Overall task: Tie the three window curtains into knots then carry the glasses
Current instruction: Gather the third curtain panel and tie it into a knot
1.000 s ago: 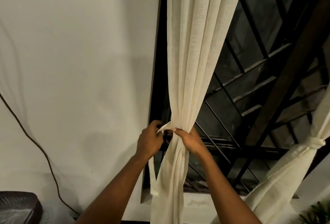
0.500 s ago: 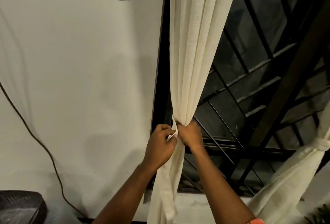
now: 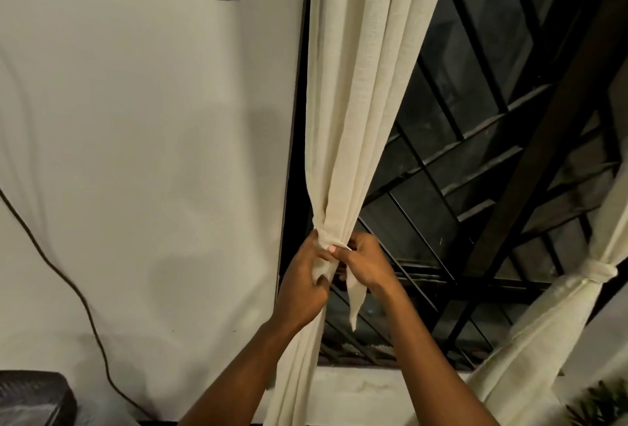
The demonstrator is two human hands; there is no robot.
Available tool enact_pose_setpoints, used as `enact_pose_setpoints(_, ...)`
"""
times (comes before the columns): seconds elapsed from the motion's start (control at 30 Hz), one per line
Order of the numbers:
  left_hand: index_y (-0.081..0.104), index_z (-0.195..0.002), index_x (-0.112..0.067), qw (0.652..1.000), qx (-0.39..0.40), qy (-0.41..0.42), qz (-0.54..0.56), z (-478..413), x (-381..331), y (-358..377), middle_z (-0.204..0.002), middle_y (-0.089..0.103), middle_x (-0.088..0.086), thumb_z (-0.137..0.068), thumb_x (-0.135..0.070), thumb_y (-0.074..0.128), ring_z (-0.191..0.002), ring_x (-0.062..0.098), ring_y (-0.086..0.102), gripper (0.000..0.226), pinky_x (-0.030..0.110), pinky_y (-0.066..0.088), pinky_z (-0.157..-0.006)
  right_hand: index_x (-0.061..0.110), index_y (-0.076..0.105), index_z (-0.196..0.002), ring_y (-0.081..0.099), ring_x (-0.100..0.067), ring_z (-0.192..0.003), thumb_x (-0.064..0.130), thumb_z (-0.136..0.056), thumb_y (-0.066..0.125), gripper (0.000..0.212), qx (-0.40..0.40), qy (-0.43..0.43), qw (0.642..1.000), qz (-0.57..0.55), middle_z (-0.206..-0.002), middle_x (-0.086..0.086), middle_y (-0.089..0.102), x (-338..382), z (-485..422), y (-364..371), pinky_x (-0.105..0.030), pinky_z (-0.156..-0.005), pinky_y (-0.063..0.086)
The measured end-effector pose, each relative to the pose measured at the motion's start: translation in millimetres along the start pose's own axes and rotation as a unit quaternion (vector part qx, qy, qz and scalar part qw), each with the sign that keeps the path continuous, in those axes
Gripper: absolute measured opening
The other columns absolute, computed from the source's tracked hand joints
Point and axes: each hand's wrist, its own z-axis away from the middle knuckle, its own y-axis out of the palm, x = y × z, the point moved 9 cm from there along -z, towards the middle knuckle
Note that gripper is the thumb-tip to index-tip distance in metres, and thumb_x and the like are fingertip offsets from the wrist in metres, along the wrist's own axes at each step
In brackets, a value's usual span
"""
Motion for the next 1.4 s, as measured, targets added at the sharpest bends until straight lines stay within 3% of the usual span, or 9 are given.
enact_pose_setpoints(0.13, 0.026, -0.133, -0.031, 0.996, -0.017, -0.036, 0.082, -5.8, 9.9, 0.9, -0.128, 0.045, -0.014, -0.073, -0.024, 0.081, -0.113, 0.008, 0.056, 0.082, 0.021, 0.053, -0.086, 0.007, 0.072, -0.094, 0.062, -0.008, -0.057, 0.014, -0.091, 0.063, 0.012, 0.010, -0.005, 0.999, 0.050, -0.072, -0.003, 0.070, -1.5, -0.3, -1.7, -0.023, -0.052, 0.046)
enact_pose_setpoints(0.27, 0.009, -0.147, -0.033, 0.997, -0.005, -0.040, 0.064, -16.5, 7.2, 8.9, -0.131, 0.046, -0.012, -0.073, -0.023, 0.081, -0.112, 0.010, 0.056, 0.104, 0.034, 0.056, -0.087, 0.006, 0.074, -0.094, 0.063, -0.013, -0.064, 0.015, -0.091, 0.065, 0.014, 0.044, -0.017, 0.997, 0.067, -0.082, -0.010, 0.073, 3.4, 0.6, 1.2, -0.025, -0.057, 0.049)
enact_pose_setpoints(0.37, 0.015, -0.146, -0.033, 0.999, 0.009, -0.035, 0.019, -20.6, 10.7, 13.1, -0.135, 0.050, -0.006, -0.080, -0.027, 0.075, -0.115, 0.016, 0.058, 0.090, 0.037, 0.054, -0.092, 0.012, 0.072, -0.082, 0.062, -0.008, -0.060, 0.016, -0.091, 0.066, 0.012, 0.080, -0.013, 0.993, 0.088, -0.066, 0.005, 0.070, 7.2, 2.2, 0.2, -0.024, -0.061, 0.049)
enact_pose_setpoints(0.47, 0.030, -0.142, -0.025, 0.999, 0.016, -0.036, -0.015, -21.7, 14.2, 14.1, -0.132, 0.055, -0.003, -0.088, -0.029, 0.066, -0.115, 0.018, 0.058, 0.065, 0.029, 0.049, -0.094, 0.017, 0.071, -0.084, 0.063, 0.003, -0.060, 0.015, -0.090, 0.067, 0.007, 0.096, -0.019, 0.987, 0.125, -0.066, 0.014, 0.070, 15.0, 4.3, -7.4, -0.014, -0.061, 0.046)
enact_pose_setpoints(0.6, 0.047, -0.133, -0.017, 0.997, -0.008, -0.073, -0.013, -25.7, 29.7, 3.3, -0.122, 0.061, 0.000, -0.091, -0.025, 0.062, -0.113, 0.020, 0.060, 0.045, 0.027, 0.045, -0.093, 0.013, 0.074, -0.085, 0.066, -0.007, -0.069, 0.014, -0.081, 0.075, 0.004, 0.059, -0.016, 0.986, 0.154, -0.078, -0.002, 0.074, 22.1, 2.9, -37.5, -0.021, -0.067, 0.050)
enact_pose_setpoints(0.77, 0.052, -0.131, -0.019, 0.993, 0.042, -0.089, 0.058, -28.9, 31.0, 10.6, -0.119, 0.062, -0.006, -0.092, -0.025, 0.061, -0.111, 0.013, 0.059, 0.040, 0.019, 0.044, -0.089, 0.013, 0.076, -0.089, 0.069, -0.009, -0.077, 0.013, -0.081, 0.076, 0.008, 0.050, -0.042, 0.969, 0.239, -0.081, 0.003, 0.074, 30.5, 0.6, -56.6, -0.025, -0.075, 0.054)
enact_pose_setpoints(1.03, 0.049, -0.134, -0.017, 0.985, 0.120, -0.096, 0.077, -20.2, 14.2, 34.3, -0.121, 0.057, -0.007, -0.095, -0.024, 0.055, -0.107, 0.007, 0.054, 0.040, 0.021, 0.038, -0.089, 0.016, 0.075, -0.098, 0.066, -0.022, -0.089, 0.019, -0.082, 0.072, 0.017, -0.074, -0.105, 0.909, 0.396, -0.096, -0.003, 0.072, 30.6, -13.5, -55.1, -0.036, -0.078, 0.053)
enact_pose_setpoints(1.3, 0.047, -0.136, -0.018, 0.984, 0.126, -0.104, 0.073, -16.3, 9.5, 29.6, -0.118, 0.054, -0.009, -0.097, -0.025, 0.051, -0.108, 0.010, 0.054, 0.039, 0.022, 0.038, -0.090, 0.012, 0.071, -0.090, 0.066, -0.022, -0.079, 0.003, -0.078, 0.061, 0.018, -0.133, -0.057, 0.939, 0.312, -0.088, -0.004, 0.073, 26.2, -10.3, -42.3, -0.023, -0.057, 0.045)
enact_pose_setpoints(1.4, 0.046, -0.137, -0.020, 0.983, 0.136, -0.094, 0.082, -15.2, 6.3, 30.2, -0.120, 0.055, -0.009, -0.097, -0.022, 0.052, -0.112, 0.010, 0.054, 0.041, 0.020, 0.038, -0.092, 0.014, 0.064, -0.095, 0.067, -0.019, -0.089, -0.004, -0.074, 0.055, 0.030, -0.053, -0.047, 0.987, 0.146, -0.092, -0.001, 0.070, 26.0, -6.5, -24.4, -0.022, -0.066, 0.051)
